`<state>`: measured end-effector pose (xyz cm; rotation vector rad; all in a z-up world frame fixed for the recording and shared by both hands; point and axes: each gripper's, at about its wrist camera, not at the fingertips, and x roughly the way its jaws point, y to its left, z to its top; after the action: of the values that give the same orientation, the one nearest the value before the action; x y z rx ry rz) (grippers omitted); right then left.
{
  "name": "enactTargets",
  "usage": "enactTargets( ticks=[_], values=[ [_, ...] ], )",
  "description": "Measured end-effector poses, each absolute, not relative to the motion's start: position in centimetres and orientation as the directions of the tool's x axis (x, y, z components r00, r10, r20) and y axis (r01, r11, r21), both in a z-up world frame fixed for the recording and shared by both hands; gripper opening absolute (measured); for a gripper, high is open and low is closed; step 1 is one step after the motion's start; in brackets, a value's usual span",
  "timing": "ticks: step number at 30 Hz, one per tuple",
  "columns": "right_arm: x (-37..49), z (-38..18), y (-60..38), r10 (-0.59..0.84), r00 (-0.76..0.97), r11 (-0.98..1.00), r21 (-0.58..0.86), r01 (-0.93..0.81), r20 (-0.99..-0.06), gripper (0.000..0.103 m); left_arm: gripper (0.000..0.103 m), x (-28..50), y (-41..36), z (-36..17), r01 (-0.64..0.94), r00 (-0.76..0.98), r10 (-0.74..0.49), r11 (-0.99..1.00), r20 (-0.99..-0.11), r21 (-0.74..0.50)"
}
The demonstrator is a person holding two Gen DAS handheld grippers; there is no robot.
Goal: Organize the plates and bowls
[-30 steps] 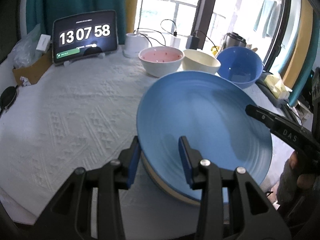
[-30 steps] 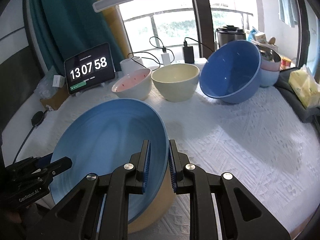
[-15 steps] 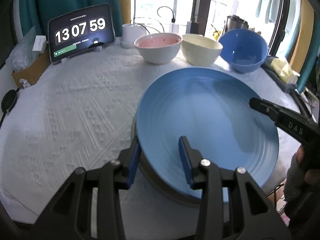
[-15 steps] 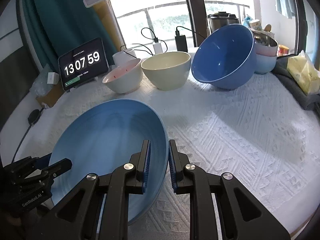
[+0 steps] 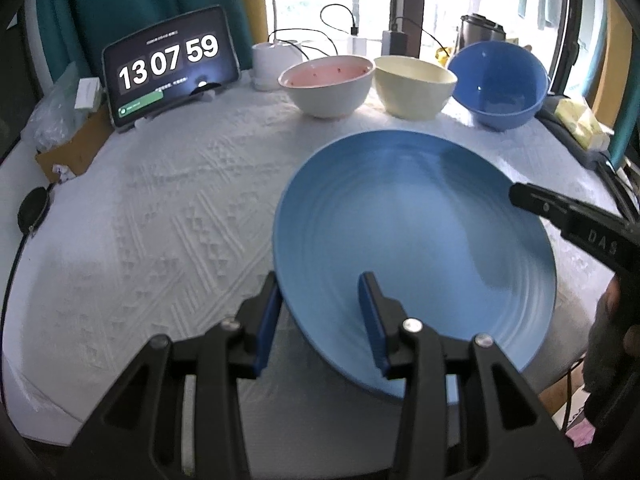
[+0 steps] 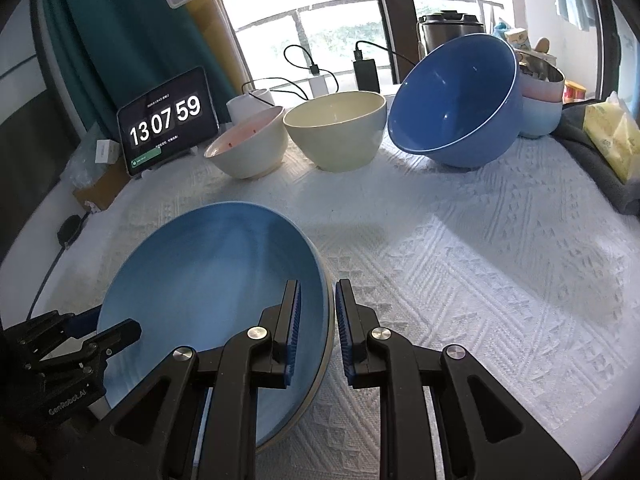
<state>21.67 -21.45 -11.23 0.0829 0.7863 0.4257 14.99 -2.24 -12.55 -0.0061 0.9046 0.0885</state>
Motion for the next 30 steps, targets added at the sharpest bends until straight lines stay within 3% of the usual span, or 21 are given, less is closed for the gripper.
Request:
enactTargets(
  ticks=[5, 15, 19, 30],
  values=[
    [21.5, -11.2, -21.5, 0.399, 0.629, 0.914, 0.234, -0.333, -0.667, 0.020, 0.045, 14.9, -2.6, -12.8, -0.049, 0.617, 0.079, 0.997, -0.783, 0.061],
    [21.7, -11.0, -22.1, 0.383, 0.628, 0.922, 0.241, -0.302, -0.678, 0.020, 0.045, 14.4, 0.5, -10.8, -0.142, 0.681, 0.056, 0.988, -0.730, -0.056],
    [21.7, -10.9, -22.1, 0.381, 0.625, 0.923, 0.244, -0.297, -0.681, 0.029, 0.046, 15.2, 1.2, -11.4, -0.151, 0.665, 0.032, 0.984, -0.746, -0.093],
    [21.8, -12.2, -21.8, 0.393, 0.582, 0.918, 0.263, -0.298, -0.712, 0.036, 0.046, 16.5, -0.1, -13.8, -0.101, 0.614, -0.028, 0.988, -0.788, -0.113]
  ],
)
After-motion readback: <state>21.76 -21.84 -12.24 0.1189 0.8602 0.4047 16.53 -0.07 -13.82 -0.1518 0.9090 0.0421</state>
